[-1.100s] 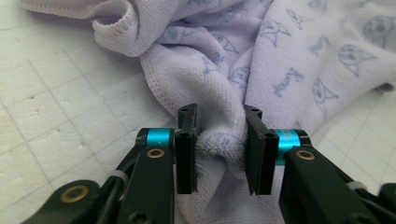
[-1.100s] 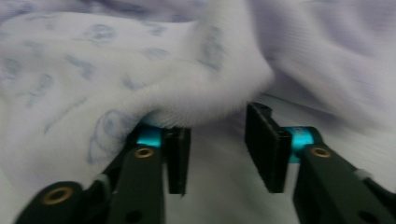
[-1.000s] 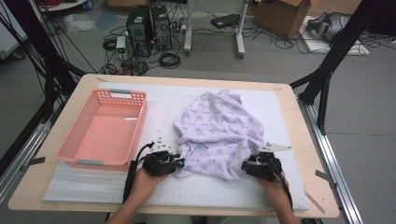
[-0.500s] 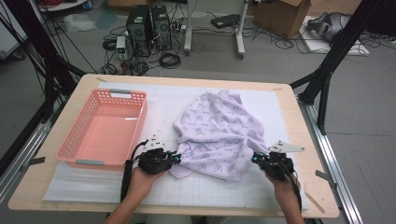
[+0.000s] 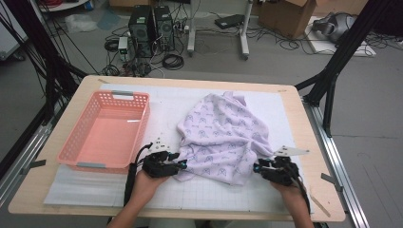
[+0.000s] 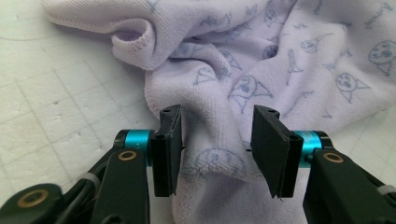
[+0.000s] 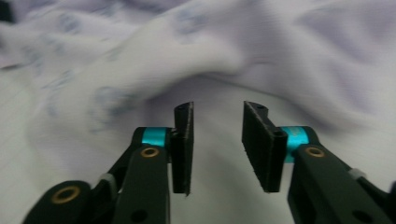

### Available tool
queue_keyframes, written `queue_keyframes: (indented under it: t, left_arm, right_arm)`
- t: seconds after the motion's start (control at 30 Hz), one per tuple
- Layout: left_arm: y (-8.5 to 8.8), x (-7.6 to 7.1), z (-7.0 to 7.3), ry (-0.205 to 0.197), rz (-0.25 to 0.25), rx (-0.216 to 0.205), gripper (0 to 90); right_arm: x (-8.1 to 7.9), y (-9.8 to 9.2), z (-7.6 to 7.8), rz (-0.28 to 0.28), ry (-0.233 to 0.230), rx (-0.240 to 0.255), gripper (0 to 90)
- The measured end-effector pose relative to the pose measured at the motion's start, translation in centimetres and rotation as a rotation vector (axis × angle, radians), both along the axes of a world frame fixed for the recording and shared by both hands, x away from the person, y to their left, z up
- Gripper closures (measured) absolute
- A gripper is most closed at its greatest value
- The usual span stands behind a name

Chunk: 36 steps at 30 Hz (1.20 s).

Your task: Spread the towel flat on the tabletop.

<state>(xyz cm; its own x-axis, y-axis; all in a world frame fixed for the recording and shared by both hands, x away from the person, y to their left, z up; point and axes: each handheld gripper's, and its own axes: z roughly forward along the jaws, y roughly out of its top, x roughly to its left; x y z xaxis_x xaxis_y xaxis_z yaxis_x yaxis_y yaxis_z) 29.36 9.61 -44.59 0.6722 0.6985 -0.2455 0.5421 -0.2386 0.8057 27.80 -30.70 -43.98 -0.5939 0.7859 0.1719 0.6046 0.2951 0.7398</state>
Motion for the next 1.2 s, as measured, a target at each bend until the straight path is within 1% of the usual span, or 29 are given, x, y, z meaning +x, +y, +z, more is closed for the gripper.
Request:
queue_keyframes:
  t: [0.03, 0.07, 0.1, 0.13, 0.17, 0.2, 0.23, 0.27, 0.3, 0.33, 0.37, 0.47, 0.53, 0.6, 0.67, 0.7, 0.73, 0.77, 0.83, 0.87, 0.9, 0.93, 0.97, 1.0, 1.07, 1.1, 1.13, 1.17, 1.2]
  left_arm:
    - [0.0, 0.0, 0.0, 0.002, -0.001, 0.0, 53.3]
    - [-0.1, 0.0, -0.1, 0.007, -0.009, 0.003, 53.3]
    - [-0.1, 0.0, -0.2, 0.009, -0.016, 0.008, 53.4]
    - [-0.3, 0.0, -0.3, 0.014, -0.02, 0.011, 54.6]
    - [-0.4, -0.1, -0.3, 0.013, -0.031, 0.018, 57.2]
    - [-0.6, -0.1, -0.4, 0.008, -0.039, 0.027, 60.4]
    - [-0.6, -0.2, -0.3, 0.001, -0.043, 0.035, 63.8]
    - [-0.6, -0.3, -0.3, -0.005, -0.045, 0.033, 67.7]
    - [-0.5, -0.3, -0.2, -0.01, -0.046, 0.029, 70.7]
    - [-0.4, -0.3, 0.0, -0.016, -0.043, 0.022, 73.7]
    - [-0.2, -0.3, 0.1, -0.024, -0.041, 0.018, 75.2]
    - [0.3, -0.4, 0.5, -0.051, -0.022, -0.007, 76.7]
    - [0.5, -0.4, 0.8, -0.07, -0.011, -0.021, 78.2]
    - [0.6, -0.5, 1.0, -0.084, -0.001, -0.031, 78.3]
    - [0.7, -0.6, 1.2, -0.097, 0.006, -0.033, 78.4]
    - [0.7, -0.6, 1.2, -0.099, 0.008, -0.035, 78.3]
    - [0.6, -0.6, 1.2, -0.105, 0.011, -0.039, 78.3]
    - [0.4, -0.7, 1.2, -0.108, 0.011, -0.045, 78.0]
    - [-0.1, -0.8, 1.1, -0.112, 0.003, -0.024, 75.6]
    - [-0.3, -0.8, 0.9, -0.11, 0.003, 0.001, 71.2]
    - [-0.3, -0.7, 0.8, -0.089, 0.0, 0.015, 64.7]
    - [-0.3, -0.6, 0.6, -0.071, 0.005, 0.017, 59.2]
    - [-0.2, -0.5, 0.5, -0.062, 0.016, 0.011, 54.4]
    - [0.0, -0.3, 0.5, -0.051, 0.021, 0.005, 51.1]
    - [0.3, -0.1, 0.6, -0.044, 0.041, -0.008, 46.3]
    - [0.5, -0.1, 0.6, -0.041, 0.047, -0.014, 44.6]
    - [0.6, 0.0, 0.6, -0.038, 0.051, -0.024, 44.5]
    - [0.6, 0.2, 0.5, -0.035, 0.051, -0.031, 43.7]
    - [0.5, 0.3, 0.5, -0.033, 0.048, -0.033, 43.0]
  right_arm:
    - [0.2, 0.7, -0.4, 0.056, 0.009, 0.02, 55.8]
    - [0.4, 1.5, -0.9, 0.106, 0.028, 0.045, 50.8]
    - [0.3, 2.2, -1.1, 0.117, 0.012, 0.044, 48.1]
    - [0.2, 2.7, -1.1, 0.129, 0.001, 0.044, 49.2]
    - [0.3, 3.2, -1.1, 0.145, 0.014, 0.063, 51.6]
    - [0.2, 3.8, -1.2, 0.139, -0.003, 0.043, 56.5]
    - [-0.1, 4.4, -1.1, 0.131, -0.032, 0.002, 66.4]
    - [-0.1, 4.7, -1.0, 0.149, -0.038, -0.015, 82.3]
    - [-0.1, 4.9, -0.8, 0.175, -0.027, -0.003, 86.0]
    - [-0.2, 5.1, -0.6, 0.176, -0.042, -0.026, 87.2]
    - [-0.2, 5.0, -0.4, 0.183, -0.047, -0.036, 87.7]
    - [-0.3, 3.8, 0.4, 0.143, -0.047, -0.014, 88.2]
    - [-0.5, 2.5, 1.1, 0.088, -0.047, -0.013, 88.3]
    - [-0.9, 1.0, 1.8, 0.029, -0.057, -0.021, 88.4]
    - [-1.2, -0.6, 2.5, -0.03, -0.068, -0.009, 88.5]
    - [-1.4, -1.3, 2.8, -0.06, -0.076, -0.01, 88.5]
    - [-1.5, -1.9, 3.0, -0.088, -0.072, -0.015, 88.5]
    - [-1.6, -2.3, 3.2, -0.112, -0.058, -0.033, 88.6]
    - [-1.7, -2.4, 3.2, -0.145, -0.031, -0.091, 88.5]
    - [-1.6, -2.3, 3.0, -0.137, 0.011, -0.11, 87.6]
    - [-1.6, -2.1, 2.7, -0.125, 0.05, -0.132, 86.1]
    - [-1.6, -1.9, 2.4, -0.117, 0.067, -0.148, 81.3]
    - [-1.6, -1.8, 2.3, -0.12, 0.056, -0.157, 73.9]
    - [-1.7, -1.8, 2.4, -0.13, 0.031, -0.152, 67.8]
    - [-1.7, -2.0, 3.0, -0.149, -0.027, -0.111, 60.5]
    - [-1.8, -2.1, 3.4, -0.17, -0.065, -0.097, 58.2]
    - [-2.0, -2.2, 3.8, -0.177, -0.099, -0.078, 58.0]
    - [-2.1, -2.2, 4.1, -0.174, -0.126, -0.055, 56.8]
    - [-2.1, -2.0, 4.3, -0.164, -0.14, -0.026, 55.1]
